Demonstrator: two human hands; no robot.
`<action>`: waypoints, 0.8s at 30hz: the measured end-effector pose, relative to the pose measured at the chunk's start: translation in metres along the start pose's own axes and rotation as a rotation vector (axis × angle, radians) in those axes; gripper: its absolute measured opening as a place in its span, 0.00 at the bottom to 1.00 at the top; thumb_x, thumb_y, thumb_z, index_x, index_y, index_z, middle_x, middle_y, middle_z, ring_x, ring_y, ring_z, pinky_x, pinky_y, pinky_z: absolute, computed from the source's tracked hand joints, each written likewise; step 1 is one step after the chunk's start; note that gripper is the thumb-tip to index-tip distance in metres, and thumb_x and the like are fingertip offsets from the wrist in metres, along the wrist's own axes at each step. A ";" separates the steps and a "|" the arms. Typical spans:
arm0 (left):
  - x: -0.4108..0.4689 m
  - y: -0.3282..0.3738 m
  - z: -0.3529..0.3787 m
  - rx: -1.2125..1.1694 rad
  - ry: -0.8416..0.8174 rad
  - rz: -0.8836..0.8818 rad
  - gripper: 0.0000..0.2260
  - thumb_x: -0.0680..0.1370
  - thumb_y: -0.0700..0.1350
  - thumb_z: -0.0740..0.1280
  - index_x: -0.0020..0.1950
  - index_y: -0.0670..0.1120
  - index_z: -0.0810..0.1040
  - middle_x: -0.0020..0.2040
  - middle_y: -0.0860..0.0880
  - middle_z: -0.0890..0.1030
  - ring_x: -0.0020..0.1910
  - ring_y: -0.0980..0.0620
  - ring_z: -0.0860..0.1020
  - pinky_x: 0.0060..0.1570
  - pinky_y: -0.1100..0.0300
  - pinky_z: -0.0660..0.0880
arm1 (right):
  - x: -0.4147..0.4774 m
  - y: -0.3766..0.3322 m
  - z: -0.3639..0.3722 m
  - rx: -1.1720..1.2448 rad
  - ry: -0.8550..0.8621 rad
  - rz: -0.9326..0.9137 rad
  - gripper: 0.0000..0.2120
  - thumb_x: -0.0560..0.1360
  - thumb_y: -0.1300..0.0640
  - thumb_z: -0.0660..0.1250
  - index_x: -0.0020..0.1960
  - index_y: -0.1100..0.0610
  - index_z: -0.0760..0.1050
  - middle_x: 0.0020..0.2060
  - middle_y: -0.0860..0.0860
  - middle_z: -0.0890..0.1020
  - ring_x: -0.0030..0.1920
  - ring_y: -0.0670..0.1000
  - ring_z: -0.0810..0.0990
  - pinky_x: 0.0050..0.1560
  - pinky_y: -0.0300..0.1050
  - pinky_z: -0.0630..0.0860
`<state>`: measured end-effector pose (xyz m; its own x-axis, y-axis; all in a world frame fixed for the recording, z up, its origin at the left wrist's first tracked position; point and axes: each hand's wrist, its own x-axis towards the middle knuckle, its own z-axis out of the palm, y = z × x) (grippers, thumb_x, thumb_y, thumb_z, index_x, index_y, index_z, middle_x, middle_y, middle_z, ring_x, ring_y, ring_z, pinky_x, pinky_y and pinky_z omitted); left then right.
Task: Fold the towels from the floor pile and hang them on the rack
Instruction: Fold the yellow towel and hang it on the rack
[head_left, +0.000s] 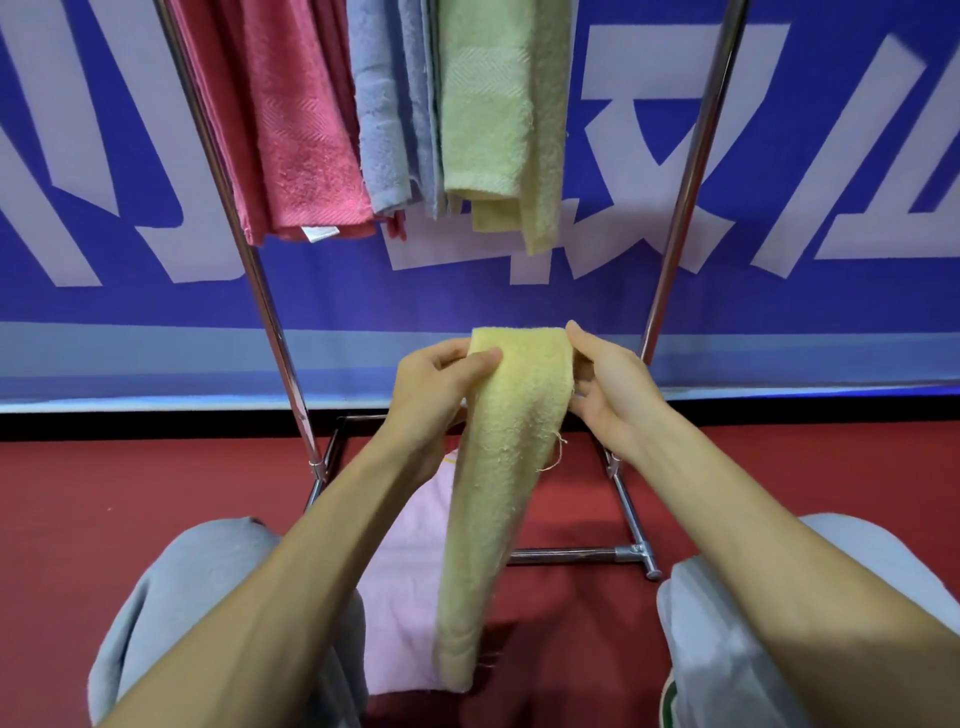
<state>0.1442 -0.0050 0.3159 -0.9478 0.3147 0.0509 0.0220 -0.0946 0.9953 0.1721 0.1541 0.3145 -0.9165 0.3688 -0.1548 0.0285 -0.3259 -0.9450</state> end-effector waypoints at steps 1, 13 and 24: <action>0.001 0.003 -0.003 0.011 0.025 0.021 0.04 0.75 0.41 0.69 0.45 0.42 0.82 0.36 0.51 0.82 0.33 0.56 0.78 0.32 0.66 0.73 | -0.001 0.002 0.002 -0.012 -0.033 0.020 0.14 0.79 0.49 0.63 0.50 0.60 0.79 0.41 0.53 0.83 0.40 0.51 0.81 0.45 0.45 0.77; 0.005 0.019 -0.032 -0.231 0.215 -0.140 0.04 0.74 0.40 0.72 0.41 0.40 0.80 0.28 0.50 0.80 0.25 0.57 0.77 0.25 0.68 0.72 | -0.013 0.021 0.014 -0.320 -0.463 0.077 0.14 0.76 0.57 0.67 0.57 0.65 0.77 0.53 0.58 0.83 0.48 0.49 0.82 0.42 0.36 0.77; 0.012 0.004 -0.026 -0.188 0.095 -0.065 0.29 0.69 0.32 0.73 0.66 0.48 0.70 0.48 0.49 0.84 0.43 0.56 0.82 0.39 0.66 0.77 | -0.012 0.009 0.012 -0.413 -0.224 -0.335 0.07 0.77 0.67 0.64 0.53 0.64 0.78 0.47 0.61 0.84 0.43 0.51 0.82 0.45 0.42 0.79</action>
<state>0.1245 -0.0263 0.3187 -0.9712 0.2365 -0.0299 -0.0917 -0.2547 0.9627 0.1788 0.1361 0.3116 -0.9632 0.1857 0.1944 -0.1655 0.1600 -0.9731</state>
